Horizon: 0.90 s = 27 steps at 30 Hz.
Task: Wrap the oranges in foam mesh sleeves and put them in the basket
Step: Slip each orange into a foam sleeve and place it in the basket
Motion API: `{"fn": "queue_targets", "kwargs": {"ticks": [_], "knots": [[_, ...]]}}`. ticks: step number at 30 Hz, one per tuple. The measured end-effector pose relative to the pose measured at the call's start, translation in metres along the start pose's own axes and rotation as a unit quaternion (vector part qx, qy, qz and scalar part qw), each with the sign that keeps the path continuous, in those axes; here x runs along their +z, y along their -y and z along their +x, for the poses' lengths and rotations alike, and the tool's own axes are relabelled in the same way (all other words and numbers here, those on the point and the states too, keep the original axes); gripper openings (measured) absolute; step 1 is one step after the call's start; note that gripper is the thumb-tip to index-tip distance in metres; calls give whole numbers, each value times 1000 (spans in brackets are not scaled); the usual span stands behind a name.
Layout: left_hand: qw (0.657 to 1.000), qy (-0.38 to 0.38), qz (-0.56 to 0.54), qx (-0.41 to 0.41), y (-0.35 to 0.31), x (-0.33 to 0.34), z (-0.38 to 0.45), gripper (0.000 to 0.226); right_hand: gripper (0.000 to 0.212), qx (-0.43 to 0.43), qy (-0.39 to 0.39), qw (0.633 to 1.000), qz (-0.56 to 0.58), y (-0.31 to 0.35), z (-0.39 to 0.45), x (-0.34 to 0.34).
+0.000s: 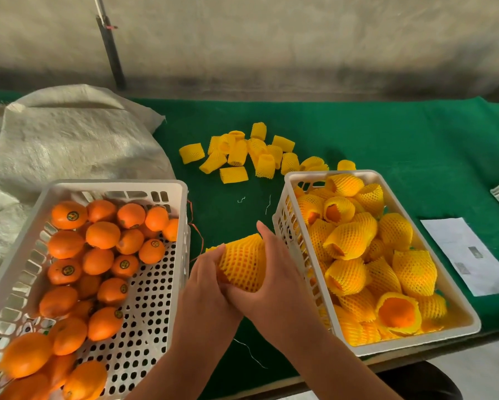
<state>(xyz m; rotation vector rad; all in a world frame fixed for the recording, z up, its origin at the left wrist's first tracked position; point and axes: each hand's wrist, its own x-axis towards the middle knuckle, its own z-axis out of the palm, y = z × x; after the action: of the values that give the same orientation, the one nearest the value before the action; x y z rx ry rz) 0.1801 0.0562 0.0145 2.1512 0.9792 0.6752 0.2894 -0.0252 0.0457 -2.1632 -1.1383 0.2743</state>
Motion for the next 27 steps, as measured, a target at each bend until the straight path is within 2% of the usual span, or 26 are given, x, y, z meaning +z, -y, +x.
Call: {"fn": "queue_targets", "kwargs": {"ticks": [3, 5, 10, 13, 16, 20, 23, 27], "knots": [[1000, 16, 10, -2, 3, 1, 1, 81, 98, 3, -6, 1000, -16, -1, 0, 8], [999, 27, 23, -9, 6, 1, 3, 83, 93, 34, -21, 999, -17, -1, 1, 15], [997, 23, 67, -4, 9, 6, 7, 78, 101, 111, -33, 993, 9, -6, 11, 26], [996, 34, 77, -4, 11, 7, 7, 82, 101, 143, -52, 988, 29, -12, 16, 31], [997, 47, 53, -10, 12, 7, 11, 78, 96, 159, -62, 984, 42, -22, 19, 32], [997, 68, 1, 25, 15, 4, 14, 72, 89, 155, -73, 984, 42, -28, 21, 24], [993, 108, 6, 39, 27, -1, 13, 75, 87, 168, -116, 977, 52, -42, 26, 3], [988, 74, 128, 46, 64, -10, 17, 60, 80, 198, -225, 953, 35, -83, 41, -52]]}}
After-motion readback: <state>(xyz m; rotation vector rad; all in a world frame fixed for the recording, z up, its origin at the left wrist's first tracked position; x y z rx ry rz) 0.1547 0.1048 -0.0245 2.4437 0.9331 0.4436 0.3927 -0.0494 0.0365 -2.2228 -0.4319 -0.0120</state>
